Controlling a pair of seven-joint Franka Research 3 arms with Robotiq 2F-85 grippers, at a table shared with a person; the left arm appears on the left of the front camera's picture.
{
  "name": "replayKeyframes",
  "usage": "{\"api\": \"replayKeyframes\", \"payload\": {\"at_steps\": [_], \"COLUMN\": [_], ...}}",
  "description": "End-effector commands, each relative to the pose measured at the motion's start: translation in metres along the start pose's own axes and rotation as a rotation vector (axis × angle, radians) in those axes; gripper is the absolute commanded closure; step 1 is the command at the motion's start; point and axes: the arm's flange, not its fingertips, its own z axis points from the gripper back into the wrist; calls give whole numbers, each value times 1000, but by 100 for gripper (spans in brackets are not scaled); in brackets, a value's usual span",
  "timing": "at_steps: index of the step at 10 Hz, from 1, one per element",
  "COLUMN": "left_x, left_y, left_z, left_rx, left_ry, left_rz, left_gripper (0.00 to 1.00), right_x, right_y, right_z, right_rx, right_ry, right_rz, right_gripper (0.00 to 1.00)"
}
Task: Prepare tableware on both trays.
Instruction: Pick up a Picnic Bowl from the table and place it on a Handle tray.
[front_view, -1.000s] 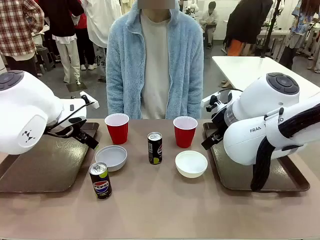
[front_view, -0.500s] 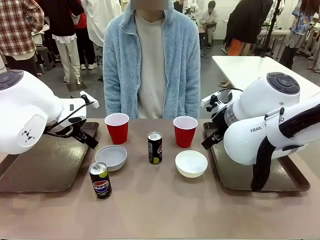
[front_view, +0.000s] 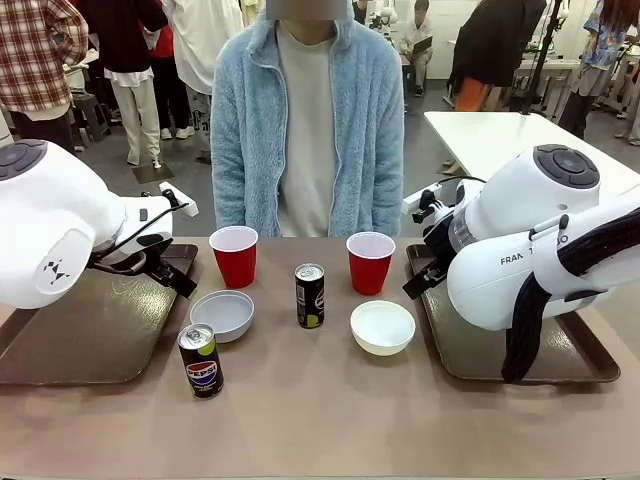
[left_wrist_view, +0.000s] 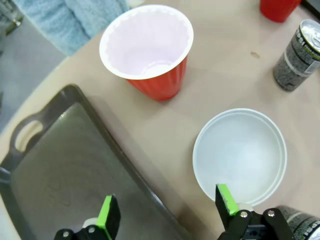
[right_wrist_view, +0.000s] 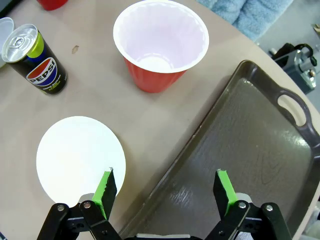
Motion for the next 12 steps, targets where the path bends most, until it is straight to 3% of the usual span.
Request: {"api": "replayKeyframes", "payload": {"at_steps": [1,2,3,5,8,10,12], "left_x": [0,0,-6,-29,-98,-138,-174], "left_y": [0,0,-13,-13,-10,-10,-12], "left_z": [0,0,34,95,126,135,125], "left_rx": [0,0,42,42,-67,-80,-134], "left_ry": [0,0,2,-22,162,210,319], "left_rz": [0,0,-52,-82,-59,-18,75], "left_gripper": [0,0,0,0,0,0,0], "right_x": [0,0,1,-9,-91,-146,-190], "right_y": [0,0,6,19,25,32,37], "right_z": [0,0,30,86,130,153,155], "right_rx": [0,0,11,7,-4,23,71], "right_ry": [0,0,-10,18,281,358,420], "right_rz": [0,0,63,61,33,-11,-112], "right_gripper": [0,0,0,0,0,0,0]}}
